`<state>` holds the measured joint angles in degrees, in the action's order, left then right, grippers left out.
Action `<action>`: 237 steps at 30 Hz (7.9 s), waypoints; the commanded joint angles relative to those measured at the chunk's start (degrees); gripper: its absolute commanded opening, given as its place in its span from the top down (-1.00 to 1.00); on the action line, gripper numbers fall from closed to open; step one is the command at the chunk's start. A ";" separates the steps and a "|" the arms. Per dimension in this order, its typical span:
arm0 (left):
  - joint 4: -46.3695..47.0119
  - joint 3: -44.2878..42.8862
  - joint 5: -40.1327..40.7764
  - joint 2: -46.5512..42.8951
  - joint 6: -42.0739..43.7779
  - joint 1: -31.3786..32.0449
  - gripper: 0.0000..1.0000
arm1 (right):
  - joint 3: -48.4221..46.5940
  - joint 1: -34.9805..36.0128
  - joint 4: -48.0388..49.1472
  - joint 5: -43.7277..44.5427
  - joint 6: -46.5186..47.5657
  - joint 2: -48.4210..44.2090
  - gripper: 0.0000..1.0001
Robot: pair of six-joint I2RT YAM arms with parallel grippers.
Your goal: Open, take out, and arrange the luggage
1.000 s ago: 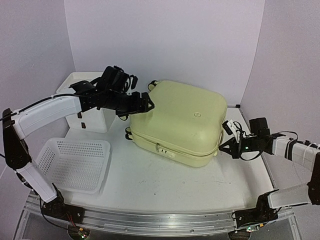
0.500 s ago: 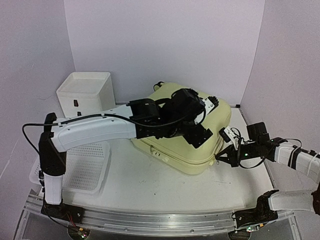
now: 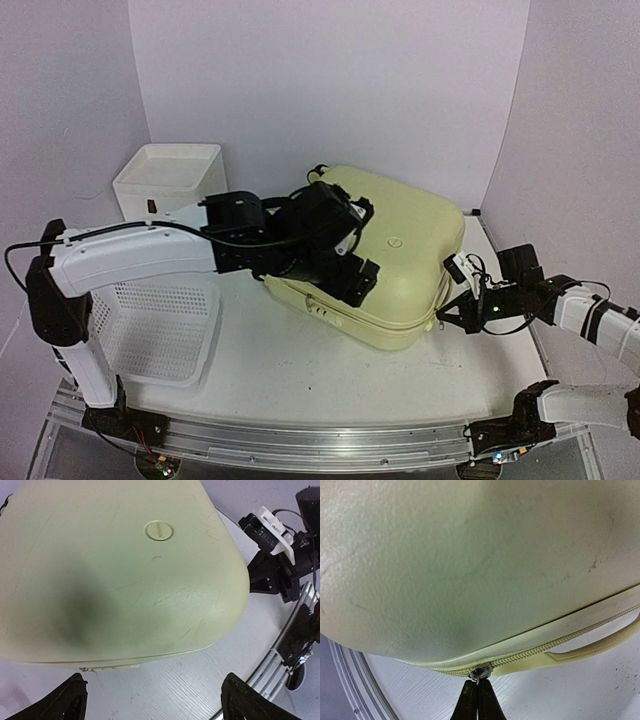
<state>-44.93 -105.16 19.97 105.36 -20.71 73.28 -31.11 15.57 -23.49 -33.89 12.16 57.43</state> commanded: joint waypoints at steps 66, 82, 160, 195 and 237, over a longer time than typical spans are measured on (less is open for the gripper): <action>-20.78 -14.00 -5.03 14.82 -62.72 -37.41 0.65 | 8.21 0.05 16.56 12.99 12.23 -8.93 1.00; -20.81 -9.80 -2.86 13.12 -58.48 -38.00 0.78 | -0.01 -19.46 30.65 -2.75 14.22 12.63 1.00; -21.31 -11.55 -2.03 13.67 -42.06 -35.22 0.77 | -42.32 -25.39 -17.73 28.87 -7.23 29.34 -0.97; 48.75 55.15 -27.88 -30.01 6.15 -15.15 -0.99 | -47.51 24.94 -44.50 28.30 -37.74 15.98 -0.97; 113.50 68.23 -23.11 2.15 11.29 -16.59 0.36 | -42.27 24.94 -41.94 29.37 -38.11 8.58 -0.97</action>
<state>62.06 -34.46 -1.65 107.70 -8.80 56.88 -73.08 40.27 -67.92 -4.27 -25.56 66.81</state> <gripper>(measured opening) 0.348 0.983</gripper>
